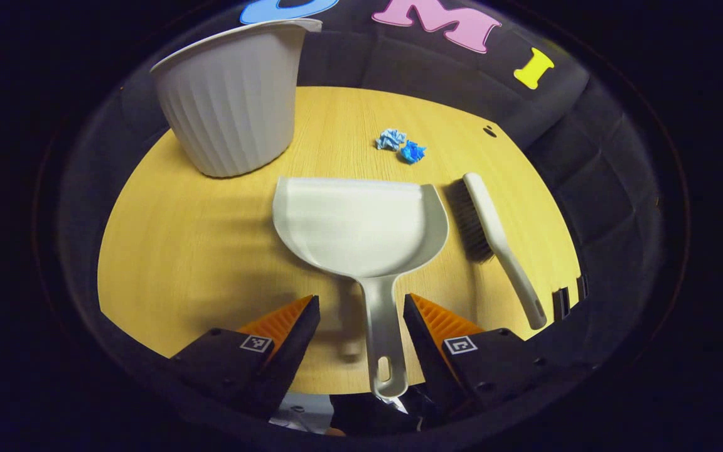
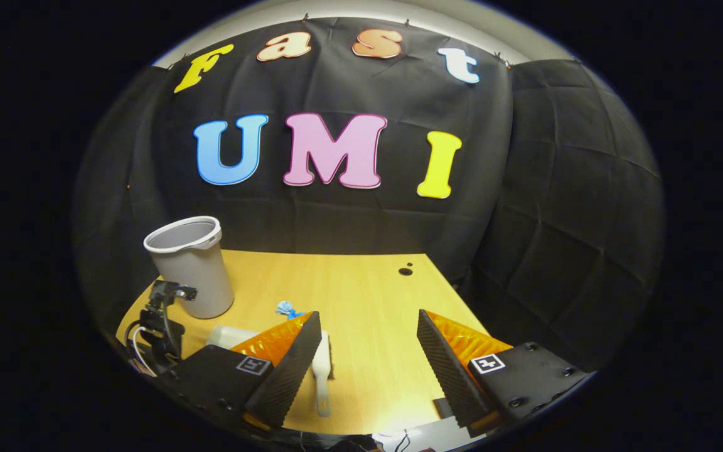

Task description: Pick up the small broom and dustpan from the desktop, sweep the trash into the dustpan with the broom, and then empty the trash into the garbage bin.

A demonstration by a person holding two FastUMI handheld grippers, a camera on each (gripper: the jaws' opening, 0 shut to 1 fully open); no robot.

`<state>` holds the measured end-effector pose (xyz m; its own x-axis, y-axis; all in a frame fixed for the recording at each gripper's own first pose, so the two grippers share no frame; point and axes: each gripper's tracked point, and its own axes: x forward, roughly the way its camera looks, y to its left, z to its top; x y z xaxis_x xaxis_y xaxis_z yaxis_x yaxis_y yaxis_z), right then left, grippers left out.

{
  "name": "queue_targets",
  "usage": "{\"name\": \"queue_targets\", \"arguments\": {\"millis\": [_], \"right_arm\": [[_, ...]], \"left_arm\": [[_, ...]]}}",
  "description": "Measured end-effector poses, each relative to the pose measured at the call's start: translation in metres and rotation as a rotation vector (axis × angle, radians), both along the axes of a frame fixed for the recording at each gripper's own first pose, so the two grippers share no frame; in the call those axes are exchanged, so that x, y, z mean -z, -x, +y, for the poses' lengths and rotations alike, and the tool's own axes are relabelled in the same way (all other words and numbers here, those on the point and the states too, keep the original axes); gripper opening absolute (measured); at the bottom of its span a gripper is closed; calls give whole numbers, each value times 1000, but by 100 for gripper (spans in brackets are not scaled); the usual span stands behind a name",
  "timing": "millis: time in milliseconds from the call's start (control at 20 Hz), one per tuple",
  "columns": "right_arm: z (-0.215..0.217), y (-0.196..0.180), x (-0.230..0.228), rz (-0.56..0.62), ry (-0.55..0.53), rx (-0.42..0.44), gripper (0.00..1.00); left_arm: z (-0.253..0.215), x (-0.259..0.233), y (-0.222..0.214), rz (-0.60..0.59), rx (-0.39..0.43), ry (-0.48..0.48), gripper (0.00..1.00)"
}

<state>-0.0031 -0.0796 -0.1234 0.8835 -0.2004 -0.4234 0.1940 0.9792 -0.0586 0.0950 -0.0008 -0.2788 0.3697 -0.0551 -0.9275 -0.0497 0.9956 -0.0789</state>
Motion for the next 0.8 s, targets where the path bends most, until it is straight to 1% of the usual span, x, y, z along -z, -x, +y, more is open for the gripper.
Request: {"name": "queue_targets", "arguments": {"millis": [50, 100, 150, 200, 250, 300, 350, 400, 450, 500, 550, 650, 700, 800], "right_arm": [[4, -4, 7, 20, -22, -16, 99], [7, -8, 10, 27, -44, -35, 99], [11, -13, 16, 39, -62, -54, 99], [13, -16, 26, 64, -78, -75, 100], [16, -19, 38, 97, -97, -95, 99], [23, -19, 56, 156, -129, -131, 99], [34, -11, 73, 240, -181, -175, 99], [42, 0, 93, 334, -241, -206, 99], [45, 13, 110, 422, -283, -217, 100], [45, 18, 125, 483, -309, -221, 100], [44, 16, 133, 525, -335, -223, 100], [43, 16, 139, 564, -376, -221, 99], [42, 15, 140, 569, -385, -224, 99], [40, 8, 149, 586, -373, -230, 99]], "left_arm": [[-1, 3, -2, 29, -15, 4, 82], [-4, 10, -2, 55, -26, 12, 78], [-7, 13, -4, 74, -33, 14, 78], [-10, 18, -8, 94, -37, 8, 81], [-11, 22, -10, 120, -41, -12, 78], [-9, 26, -14, 142, -50, -44, 77], [-7, 30, -19, 164, -61, -80, 78], [-6, 32, -20, 189, -73, -104, 78], [-10, 34, -22, 206, -89, -107, 78], [-11, 33, -25, 226, -108, -107, 66], [-12, 35, -29, 235, -115, -109, 61], [-13, 35, -33, 255, -111, -120, 58], [-13, 35, -33, 262, -109, -128, 51], [-12, 34, -35, 269, -120, -126, 49]]}}
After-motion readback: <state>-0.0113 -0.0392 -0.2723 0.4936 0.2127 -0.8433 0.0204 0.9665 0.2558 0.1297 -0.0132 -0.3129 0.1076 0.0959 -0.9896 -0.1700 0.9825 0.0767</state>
